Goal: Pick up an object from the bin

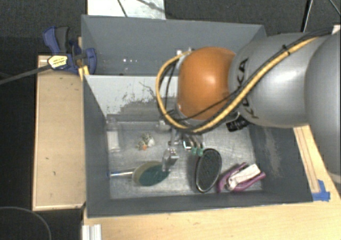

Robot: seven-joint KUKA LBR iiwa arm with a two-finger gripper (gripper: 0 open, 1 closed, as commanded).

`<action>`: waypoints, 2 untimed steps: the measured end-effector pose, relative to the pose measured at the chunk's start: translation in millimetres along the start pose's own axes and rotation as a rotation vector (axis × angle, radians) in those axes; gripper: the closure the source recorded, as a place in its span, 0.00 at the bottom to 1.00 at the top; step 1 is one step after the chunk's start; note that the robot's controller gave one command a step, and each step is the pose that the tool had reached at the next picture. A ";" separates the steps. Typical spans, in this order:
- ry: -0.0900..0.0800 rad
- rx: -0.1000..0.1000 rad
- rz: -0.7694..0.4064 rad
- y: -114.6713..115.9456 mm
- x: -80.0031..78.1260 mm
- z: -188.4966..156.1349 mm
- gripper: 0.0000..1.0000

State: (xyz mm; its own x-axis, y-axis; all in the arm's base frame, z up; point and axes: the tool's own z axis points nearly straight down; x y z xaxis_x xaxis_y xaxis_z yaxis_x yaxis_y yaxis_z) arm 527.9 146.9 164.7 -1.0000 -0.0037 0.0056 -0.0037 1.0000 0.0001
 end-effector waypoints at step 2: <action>-0.011 -0.001 -0.093 -10.2 47.6 87.1 1.00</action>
Offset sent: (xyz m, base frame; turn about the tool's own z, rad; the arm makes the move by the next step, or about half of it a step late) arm -0.0495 -0.0099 -0.0878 -0.1001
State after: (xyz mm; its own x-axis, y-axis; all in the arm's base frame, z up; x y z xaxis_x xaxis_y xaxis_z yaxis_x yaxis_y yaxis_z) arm 479.9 136.5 77.8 -0.9954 -0.0961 -0.0051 -0.0961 0.9954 0.0011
